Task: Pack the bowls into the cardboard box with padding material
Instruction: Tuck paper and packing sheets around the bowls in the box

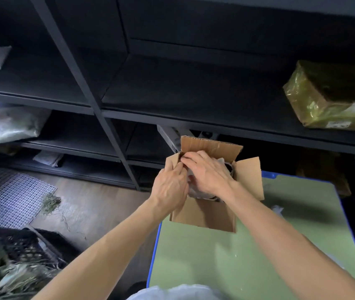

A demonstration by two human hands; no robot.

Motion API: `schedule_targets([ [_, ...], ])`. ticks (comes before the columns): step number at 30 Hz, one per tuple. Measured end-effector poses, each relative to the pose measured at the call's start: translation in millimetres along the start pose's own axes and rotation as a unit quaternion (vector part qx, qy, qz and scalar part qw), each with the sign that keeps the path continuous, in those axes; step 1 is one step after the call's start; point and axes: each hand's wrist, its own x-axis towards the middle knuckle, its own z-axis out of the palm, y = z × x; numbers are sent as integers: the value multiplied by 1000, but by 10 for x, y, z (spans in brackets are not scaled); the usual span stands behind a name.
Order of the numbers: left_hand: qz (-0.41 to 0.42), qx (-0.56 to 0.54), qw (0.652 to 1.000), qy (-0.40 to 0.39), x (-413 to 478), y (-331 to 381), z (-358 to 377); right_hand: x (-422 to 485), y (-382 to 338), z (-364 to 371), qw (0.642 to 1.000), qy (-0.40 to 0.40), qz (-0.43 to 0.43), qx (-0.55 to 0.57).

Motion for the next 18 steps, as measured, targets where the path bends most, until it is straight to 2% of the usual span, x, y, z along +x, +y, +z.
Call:
schedule_targets([
  [8,-54,-15,998,-22,25,-23,50,-11,-5,170,1000,12,3,10],
  [14,-42,-35,997,56,-242,-19,-59,-120,11,236,997,69,24,21],
  [18,-33,-7,999,22,-241,7,-107,-150,-4,257,997,75,23,13],
])
